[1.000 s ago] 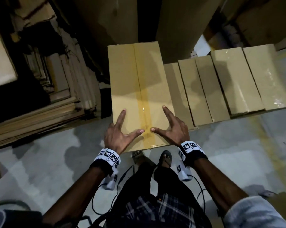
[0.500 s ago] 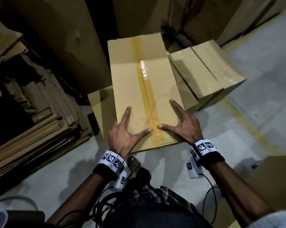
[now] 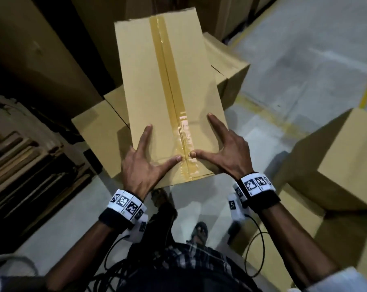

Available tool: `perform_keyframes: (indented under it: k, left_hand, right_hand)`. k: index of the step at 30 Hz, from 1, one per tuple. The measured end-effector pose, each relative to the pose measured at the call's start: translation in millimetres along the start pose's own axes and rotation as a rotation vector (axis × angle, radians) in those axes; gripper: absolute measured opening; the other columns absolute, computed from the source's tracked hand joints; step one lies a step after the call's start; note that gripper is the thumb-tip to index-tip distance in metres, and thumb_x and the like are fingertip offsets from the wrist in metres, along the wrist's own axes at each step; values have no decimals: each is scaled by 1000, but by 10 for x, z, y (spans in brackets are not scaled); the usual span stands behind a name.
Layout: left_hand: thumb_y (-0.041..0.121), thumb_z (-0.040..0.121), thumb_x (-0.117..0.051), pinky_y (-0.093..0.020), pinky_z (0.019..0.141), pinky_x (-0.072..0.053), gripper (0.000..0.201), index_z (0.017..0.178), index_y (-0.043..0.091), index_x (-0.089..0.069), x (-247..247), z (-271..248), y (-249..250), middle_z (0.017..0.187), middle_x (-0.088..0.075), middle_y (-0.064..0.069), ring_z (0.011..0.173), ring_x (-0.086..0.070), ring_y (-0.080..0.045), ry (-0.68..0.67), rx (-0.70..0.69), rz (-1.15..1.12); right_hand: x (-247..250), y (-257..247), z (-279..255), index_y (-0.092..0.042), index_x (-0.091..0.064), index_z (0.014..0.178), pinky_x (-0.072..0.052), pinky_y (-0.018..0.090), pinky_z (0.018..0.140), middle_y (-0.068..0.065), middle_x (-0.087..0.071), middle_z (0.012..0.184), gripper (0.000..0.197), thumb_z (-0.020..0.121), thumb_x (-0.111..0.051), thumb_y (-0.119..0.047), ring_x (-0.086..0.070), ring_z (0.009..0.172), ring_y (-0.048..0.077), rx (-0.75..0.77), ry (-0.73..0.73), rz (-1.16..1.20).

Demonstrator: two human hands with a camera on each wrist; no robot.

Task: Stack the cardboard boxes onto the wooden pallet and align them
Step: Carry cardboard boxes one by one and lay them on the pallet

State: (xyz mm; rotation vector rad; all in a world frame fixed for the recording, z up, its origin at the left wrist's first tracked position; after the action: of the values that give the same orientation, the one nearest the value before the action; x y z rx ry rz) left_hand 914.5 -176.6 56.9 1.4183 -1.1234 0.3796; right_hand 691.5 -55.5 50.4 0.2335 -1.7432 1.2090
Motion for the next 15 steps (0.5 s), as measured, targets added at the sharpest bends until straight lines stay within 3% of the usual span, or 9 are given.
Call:
perform_keyframes:
  k: [4,12,15]
  left_hand:
    - [91,63,-66,-65,115,-35,111,152,69,-4,-113,-513,109,148,-46,-32,143,-36,-52,-50,-55,18]
    - [104,60,-50,-69,111,-37,113,153,66,2,-369,-1200,248,144,-49,-33,135,-46,-52,-151,-273,130]
    - [98,63,-57,-70,111,-35,112,154,65,0,-486,-1440,182,144,-48,-33,136,-44,-52,-193,-335,150]
  right_hand:
    - [157,227,-647,-59,-15,156,-52,43,101,7,-64,136,116,57,-64,-96,-62,123,31,-73,25,5]
    - [360,536,-1871,-60,-12,156,-50,46,105,7,-62,141,115,58,-62,-96,-60,127,30,-243,165,53]
    - [351,601,-2356,-60,-15,156,-50,46,107,1,-59,147,116,58,-65,-95,-58,131,27,-316,220,71]
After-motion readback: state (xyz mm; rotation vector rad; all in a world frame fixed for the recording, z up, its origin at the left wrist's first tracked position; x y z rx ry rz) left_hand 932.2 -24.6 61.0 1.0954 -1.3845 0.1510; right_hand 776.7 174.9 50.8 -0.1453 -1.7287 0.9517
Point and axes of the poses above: each hand's wrist, its own z-axis towards the middle knuckle, its own x-axis out of the back of the hand, y = z × x, the point moved 5 cm from there along z, towards the middle knuckle
